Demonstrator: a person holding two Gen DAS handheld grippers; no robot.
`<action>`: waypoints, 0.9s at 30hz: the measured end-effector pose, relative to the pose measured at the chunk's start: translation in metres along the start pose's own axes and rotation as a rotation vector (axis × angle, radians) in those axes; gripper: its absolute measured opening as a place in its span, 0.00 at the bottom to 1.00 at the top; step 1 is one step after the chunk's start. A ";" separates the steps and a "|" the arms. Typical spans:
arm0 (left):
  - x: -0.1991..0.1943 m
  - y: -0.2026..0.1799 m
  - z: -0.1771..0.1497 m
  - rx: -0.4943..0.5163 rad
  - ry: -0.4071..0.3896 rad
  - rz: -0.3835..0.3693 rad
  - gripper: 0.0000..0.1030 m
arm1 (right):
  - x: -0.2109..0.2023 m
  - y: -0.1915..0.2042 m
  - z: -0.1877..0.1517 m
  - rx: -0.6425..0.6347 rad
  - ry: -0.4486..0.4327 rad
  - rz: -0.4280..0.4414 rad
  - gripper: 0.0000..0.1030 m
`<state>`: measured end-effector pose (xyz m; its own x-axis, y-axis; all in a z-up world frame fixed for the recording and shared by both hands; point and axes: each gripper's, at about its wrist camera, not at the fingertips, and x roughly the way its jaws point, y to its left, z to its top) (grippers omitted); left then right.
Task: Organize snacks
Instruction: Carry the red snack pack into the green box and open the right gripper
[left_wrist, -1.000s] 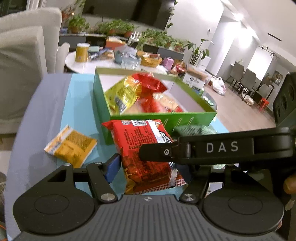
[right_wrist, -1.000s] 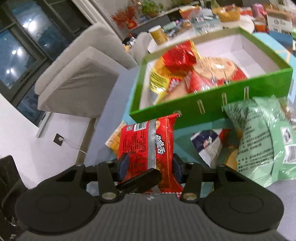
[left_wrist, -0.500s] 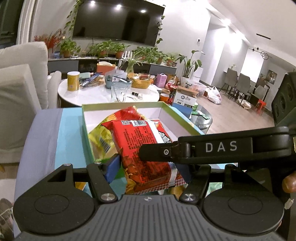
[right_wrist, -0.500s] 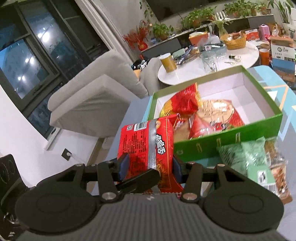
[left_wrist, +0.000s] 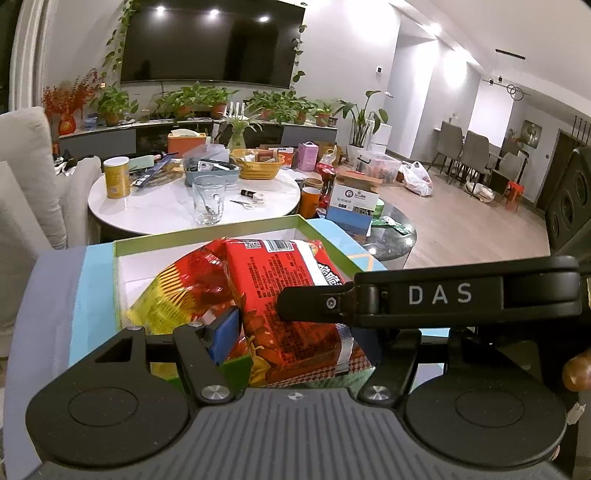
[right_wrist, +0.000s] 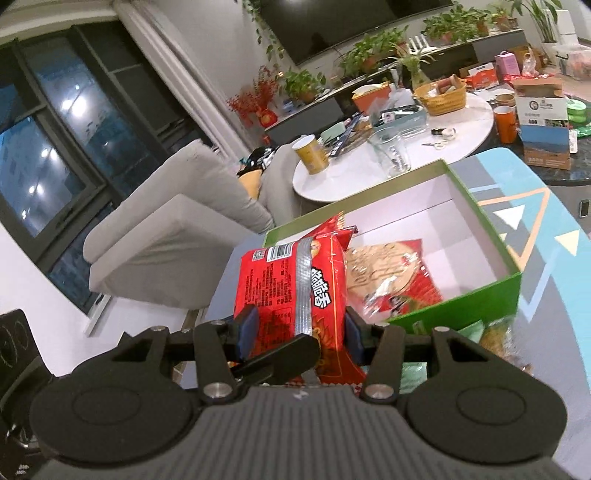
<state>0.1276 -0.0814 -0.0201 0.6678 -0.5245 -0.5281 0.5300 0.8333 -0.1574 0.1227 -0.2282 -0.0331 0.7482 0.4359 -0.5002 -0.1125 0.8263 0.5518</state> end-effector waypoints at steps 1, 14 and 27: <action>0.003 -0.001 0.001 0.002 0.001 0.001 0.61 | 0.001 -0.003 0.002 0.007 -0.002 0.001 0.60; 0.054 -0.003 0.011 -0.046 0.047 0.022 0.61 | 0.028 -0.039 0.027 0.046 0.038 -0.002 0.61; 0.081 0.007 0.025 -0.052 0.057 0.038 0.61 | 0.050 -0.053 0.045 0.047 0.050 -0.014 0.61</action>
<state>0.1986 -0.1222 -0.0428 0.6552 -0.4832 -0.5808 0.4760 0.8610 -0.1793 0.1956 -0.2658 -0.0573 0.7157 0.4431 -0.5399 -0.0708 0.8151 0.5750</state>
